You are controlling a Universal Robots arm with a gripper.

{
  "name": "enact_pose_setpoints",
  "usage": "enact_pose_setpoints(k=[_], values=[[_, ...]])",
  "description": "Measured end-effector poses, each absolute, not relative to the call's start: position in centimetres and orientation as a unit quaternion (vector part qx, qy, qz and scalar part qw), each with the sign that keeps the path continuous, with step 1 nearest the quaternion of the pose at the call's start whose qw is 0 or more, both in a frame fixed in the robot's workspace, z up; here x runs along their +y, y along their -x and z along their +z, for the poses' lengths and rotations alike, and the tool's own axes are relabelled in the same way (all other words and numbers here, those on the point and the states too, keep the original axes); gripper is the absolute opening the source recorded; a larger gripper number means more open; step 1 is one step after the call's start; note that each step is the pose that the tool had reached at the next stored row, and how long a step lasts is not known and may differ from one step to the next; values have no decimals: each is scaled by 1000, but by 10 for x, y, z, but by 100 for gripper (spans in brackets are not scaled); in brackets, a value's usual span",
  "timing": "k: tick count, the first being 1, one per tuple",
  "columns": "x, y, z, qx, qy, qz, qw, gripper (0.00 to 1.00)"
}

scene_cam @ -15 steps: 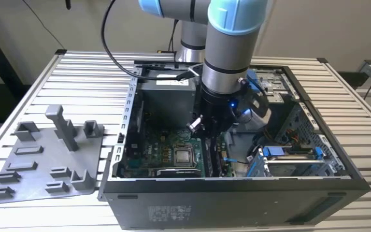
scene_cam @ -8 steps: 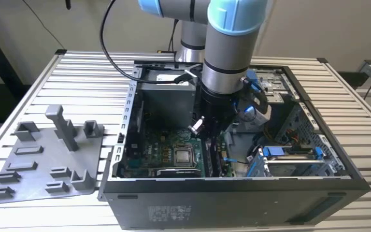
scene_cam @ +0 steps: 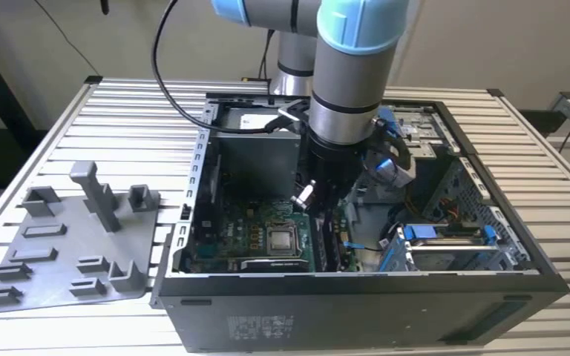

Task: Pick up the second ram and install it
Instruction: 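Press down the second ram until it locks into place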

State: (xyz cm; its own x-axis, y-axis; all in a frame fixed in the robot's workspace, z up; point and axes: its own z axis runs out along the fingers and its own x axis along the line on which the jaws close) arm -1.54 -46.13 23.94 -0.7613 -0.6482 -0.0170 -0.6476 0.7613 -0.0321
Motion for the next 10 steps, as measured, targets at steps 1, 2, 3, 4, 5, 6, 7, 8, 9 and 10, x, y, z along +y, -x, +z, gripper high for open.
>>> enact_pose_setpoints(k=[1, 2, 3, 4, 5, 6, 7, 8, 9, 10], values=[[-461, 15, 239, 935, 353, -12, 14, 11], [-461, 16, 239, 932, 361, -12, 14, 11], [-461, 16, 239, 929, 368, -12, 14, 11], [-461, 16, 239, 926, 377, -12, 14, 11], [-461, 16, 239, 923, 385, -12, 14, 11], [-461, 16, 239, 919, 393, -11, 14, 11], [-461, 16, 239, 916, 402, -11, 14, 11], [-461, 16, 239, 912, 410, -11, 14, 11], [-461, 16, 239, 908, 419, -11, 14, 11], [-461, 16, 239, 904, 427, -11, 15, 11]])
